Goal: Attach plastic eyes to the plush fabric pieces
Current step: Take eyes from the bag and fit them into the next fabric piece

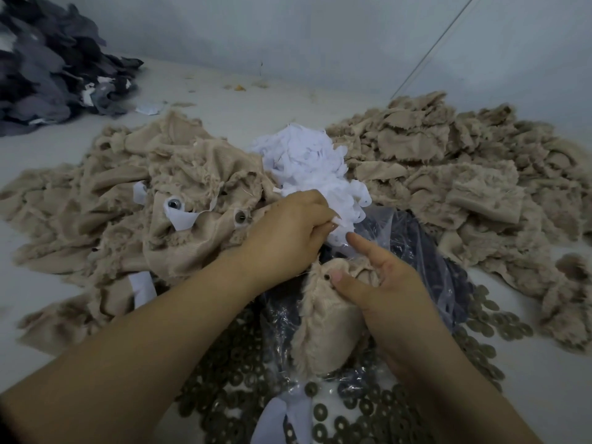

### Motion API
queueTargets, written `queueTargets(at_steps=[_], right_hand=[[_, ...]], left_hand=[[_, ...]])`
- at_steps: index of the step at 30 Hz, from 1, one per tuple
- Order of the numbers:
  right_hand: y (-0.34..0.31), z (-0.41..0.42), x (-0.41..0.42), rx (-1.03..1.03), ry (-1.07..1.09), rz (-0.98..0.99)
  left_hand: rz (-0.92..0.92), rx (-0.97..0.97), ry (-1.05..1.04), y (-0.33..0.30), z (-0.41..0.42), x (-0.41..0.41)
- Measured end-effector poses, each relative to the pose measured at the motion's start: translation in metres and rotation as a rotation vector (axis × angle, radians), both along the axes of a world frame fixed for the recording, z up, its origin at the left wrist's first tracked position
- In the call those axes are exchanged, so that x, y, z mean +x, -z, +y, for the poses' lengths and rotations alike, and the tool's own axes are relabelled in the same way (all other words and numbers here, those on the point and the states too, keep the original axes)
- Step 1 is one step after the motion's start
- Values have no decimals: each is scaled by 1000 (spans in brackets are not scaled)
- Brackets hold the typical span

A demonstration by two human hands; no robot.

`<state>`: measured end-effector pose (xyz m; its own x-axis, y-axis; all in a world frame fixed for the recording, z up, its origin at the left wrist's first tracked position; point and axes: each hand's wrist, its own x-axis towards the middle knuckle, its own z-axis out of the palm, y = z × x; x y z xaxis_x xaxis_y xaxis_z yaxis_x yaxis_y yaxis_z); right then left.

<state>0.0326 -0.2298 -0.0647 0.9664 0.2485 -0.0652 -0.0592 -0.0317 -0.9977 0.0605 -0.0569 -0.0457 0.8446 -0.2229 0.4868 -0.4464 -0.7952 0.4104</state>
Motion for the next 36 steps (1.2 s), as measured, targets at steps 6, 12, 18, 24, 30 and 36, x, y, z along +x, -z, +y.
queueTargets(at_steps=[6, 12, 18, 24, 30, 36], right_hand=[[-3, 0, 1, -76, -47, -107], [-7, 2, 6, -225, 28, -265], [-1, 7, 12, -241, 190, -288], [-1, 6, 12, -230, 181, -232], [-7, 2, 6, -144, 109, -188], [-11, 3, 2, -109, 110, -174]], left_hand=[[16, -76, 44, 8, 4, -7], [8, 22, 93, 3, 6, -10], [-8, 38, 89, 6, 6, -10], [-40, 25, 48, 4, 9, -7], [-4, 76, -16, 2, 18, 4], [-57, -3, 28, 3, 18, -1]])
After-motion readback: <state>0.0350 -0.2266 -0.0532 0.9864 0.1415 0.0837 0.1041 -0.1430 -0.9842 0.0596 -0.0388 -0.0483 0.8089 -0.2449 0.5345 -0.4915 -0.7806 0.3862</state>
